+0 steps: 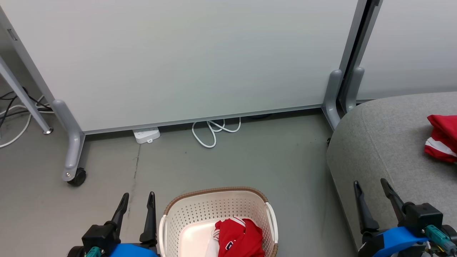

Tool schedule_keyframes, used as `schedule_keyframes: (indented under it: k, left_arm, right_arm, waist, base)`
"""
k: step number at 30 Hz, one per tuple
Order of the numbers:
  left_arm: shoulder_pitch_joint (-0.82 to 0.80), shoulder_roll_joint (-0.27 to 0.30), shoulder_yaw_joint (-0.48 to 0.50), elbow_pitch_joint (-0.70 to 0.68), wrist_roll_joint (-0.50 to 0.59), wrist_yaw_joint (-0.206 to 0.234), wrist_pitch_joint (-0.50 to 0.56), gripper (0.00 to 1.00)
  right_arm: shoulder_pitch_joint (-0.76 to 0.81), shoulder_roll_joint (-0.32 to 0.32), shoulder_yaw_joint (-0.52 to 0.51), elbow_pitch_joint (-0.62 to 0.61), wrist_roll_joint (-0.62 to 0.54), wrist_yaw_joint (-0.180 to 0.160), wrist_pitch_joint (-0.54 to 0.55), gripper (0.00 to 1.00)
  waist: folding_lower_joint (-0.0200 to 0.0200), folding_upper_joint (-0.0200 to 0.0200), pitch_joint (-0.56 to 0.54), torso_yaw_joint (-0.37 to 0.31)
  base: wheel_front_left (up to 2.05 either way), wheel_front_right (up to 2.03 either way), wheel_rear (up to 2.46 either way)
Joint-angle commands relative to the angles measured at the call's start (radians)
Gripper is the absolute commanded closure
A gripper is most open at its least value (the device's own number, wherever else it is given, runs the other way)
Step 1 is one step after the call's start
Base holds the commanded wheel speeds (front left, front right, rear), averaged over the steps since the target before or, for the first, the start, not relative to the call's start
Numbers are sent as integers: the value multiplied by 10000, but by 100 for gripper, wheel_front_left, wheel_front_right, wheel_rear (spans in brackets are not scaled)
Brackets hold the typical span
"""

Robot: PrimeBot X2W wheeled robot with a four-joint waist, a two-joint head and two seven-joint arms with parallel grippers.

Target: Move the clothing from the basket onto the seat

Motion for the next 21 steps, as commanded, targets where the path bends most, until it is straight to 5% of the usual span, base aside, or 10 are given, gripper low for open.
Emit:
schedule_keyframes:
  k: [1, 21]
  left_arm:
    - [122, 7, 56, 33, 44, -19, -31, 0]
    - [-74, -74, -48, 284, 52, -20, -31, 0]
  right_arm:
    - [70, 8, 23, -19, 91, 1, 21, 0]
    - [62, 10, 186, -67, 222, 1, 218, 0]
  waist:
    - [1, -1, -16, 45]
    - [1, -1, 39, 120]
  base:
    - [0, 0, 0]
    - [0, 0, 0]
